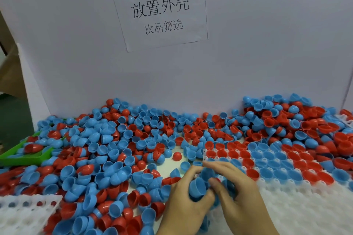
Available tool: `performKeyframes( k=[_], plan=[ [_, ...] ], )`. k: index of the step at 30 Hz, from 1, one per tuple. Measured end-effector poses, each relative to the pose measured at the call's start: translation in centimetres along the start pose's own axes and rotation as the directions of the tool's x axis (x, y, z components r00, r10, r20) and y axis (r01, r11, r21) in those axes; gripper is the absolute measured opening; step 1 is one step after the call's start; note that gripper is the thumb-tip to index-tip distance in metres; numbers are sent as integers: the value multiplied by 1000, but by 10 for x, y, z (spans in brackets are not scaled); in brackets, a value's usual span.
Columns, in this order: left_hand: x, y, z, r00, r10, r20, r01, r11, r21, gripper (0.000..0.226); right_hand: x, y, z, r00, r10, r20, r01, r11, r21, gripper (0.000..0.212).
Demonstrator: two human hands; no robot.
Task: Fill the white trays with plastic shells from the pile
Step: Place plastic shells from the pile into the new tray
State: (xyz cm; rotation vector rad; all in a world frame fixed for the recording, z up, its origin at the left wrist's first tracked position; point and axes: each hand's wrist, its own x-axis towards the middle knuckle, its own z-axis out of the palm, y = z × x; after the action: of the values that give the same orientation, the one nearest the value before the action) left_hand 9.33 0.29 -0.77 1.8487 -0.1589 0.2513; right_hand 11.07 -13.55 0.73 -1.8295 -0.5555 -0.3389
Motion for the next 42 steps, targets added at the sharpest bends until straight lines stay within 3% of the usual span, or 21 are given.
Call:
performKeyframes(
  k=[3,8,12,15,19,24,30,33,34,35,36,38,39,40,41,42],
  plan=[
    [0,1,1,1000,-10,0,10,1000,5,34,0,3,2,998,18,-61,-16,999,30,47],
    [0,2,-1,998,-64,-6,64,998,2,30,4,12,3,964,256,-79,-228,939,256,35],
    [-1,2,-4,993,-82,-81,84,996,13,32,7,11,1,933,346,-102,-286,882,376,36],
    [1,-1,-6,983,-118,-144,112,992,-51,25,8,11,0,901,425,-93,-326,800,503,37],
    [2,0,-8,980,-151,-131,129,978,-161,17,8,9,1,897,439,-41,-349,764,543,34],
    [1,1,-7,985,-154,-71,134,964,-230,20,7,5,1,920,389,-37,-339,842,420,34],
    [3,2,-8,984,-105,-145,63,961,-268,27,8,1,-2,932,361,24,-342,860,378,29],
    [3,2,-10,972,-149,-183,85,945,-317,8,10,4,-22,952,302,-53,-298,952,73,27],
    [3,2,-12,968,-168,-186,101,941,-323,9,12,6,-34,956,294,-4,-294,953,-74,26],
    [3,2,-13,964,-181,-193,111,939,-326,12,14,4,-47,931,340,132,-308,928,-211,25],
    [4,2,-14,960,-191,-205,117,938,-327,13,17,-1,-58,841,434,324,-308,875,-373,22],
    [5,2,-16,950,-222,-219,142,933,-331,13,20,-9,-77,565,555,611,-111,785,-610,20],
    [5,2,-17,946,-235,-222,151,929,-339,13,23,-11,-85,488,544,682,10,778,-628,26],
    [5,2,-18,944,-242,-223,156,926,-343,13,29,-18,-90,459,542,704,83,763,-641,29],
    [4,2,-18,943,-247,-223,161,925,-343,12,36,-26,-90,527,505,683,68,776,-627,31],
    [4,3,-19,942,-250,-223,165,926,-339,12,43,-38,-87,662,416,623,-11,837,-546,33]
  ],
)
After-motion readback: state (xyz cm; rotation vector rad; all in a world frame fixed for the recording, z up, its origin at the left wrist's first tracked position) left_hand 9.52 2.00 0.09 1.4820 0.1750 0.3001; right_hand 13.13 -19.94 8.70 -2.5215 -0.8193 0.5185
